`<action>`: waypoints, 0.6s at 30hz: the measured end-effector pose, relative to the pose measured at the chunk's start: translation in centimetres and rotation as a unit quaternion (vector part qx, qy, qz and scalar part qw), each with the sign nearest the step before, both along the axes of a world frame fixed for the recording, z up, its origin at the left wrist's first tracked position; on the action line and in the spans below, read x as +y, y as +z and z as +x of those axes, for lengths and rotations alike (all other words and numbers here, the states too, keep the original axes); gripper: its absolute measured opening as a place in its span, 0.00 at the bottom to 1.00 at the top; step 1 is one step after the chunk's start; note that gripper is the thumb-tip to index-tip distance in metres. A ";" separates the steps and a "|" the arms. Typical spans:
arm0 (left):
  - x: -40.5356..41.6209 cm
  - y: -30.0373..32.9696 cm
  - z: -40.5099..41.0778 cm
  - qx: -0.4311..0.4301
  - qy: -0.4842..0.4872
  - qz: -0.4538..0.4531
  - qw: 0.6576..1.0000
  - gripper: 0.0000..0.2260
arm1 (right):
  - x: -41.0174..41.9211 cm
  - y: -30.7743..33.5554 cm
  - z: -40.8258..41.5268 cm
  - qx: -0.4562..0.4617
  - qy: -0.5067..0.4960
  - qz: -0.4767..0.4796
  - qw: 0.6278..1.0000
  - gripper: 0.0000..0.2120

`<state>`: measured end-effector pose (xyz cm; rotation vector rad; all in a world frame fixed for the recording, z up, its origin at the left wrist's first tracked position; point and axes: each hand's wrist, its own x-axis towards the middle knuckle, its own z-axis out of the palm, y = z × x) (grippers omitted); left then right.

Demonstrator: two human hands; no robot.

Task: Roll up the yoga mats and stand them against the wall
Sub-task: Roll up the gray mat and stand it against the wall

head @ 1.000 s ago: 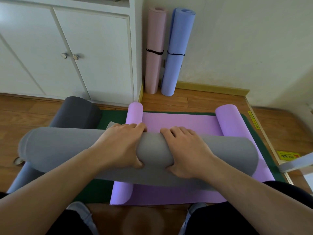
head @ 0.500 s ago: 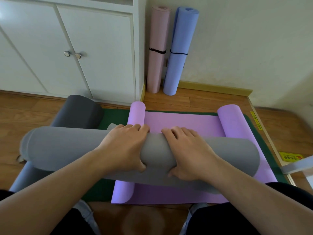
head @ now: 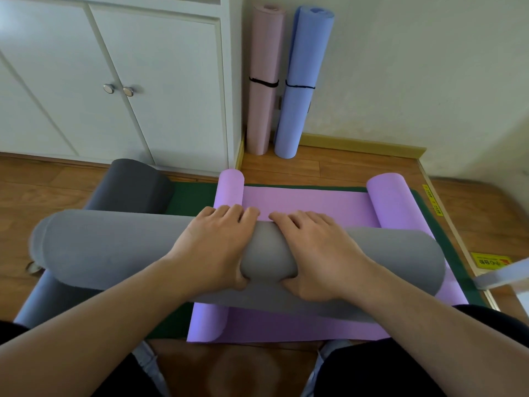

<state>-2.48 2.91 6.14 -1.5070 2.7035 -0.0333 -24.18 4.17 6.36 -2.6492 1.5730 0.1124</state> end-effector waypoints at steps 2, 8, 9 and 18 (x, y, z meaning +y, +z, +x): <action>-0.2 0.7 0.2 0.017 0.004 0.029 0.999 0.43 | 0.1 -0.2 0.2 0.027 0.007 -0.005 1.000 0.53; 0.4 1.1 0.4 0.018 0.017 0.055 0.998 0.42 | -0.3 0.1 0.5 -0.004 0.010 -0.013 1.000 0.43; 0.6 0.9 0.2 -0.003 0.020 0.034 0.999 0.44 | -0.5 0.2 0.4 -0.011 0.007 -0.010 1.000 0.42; -0.6 1.1 0.5 0.008 0.036 0.014 0.999 0.49 | 0.0 -0.1 0.6 0.005 0.011 -0.019 1.000 0.55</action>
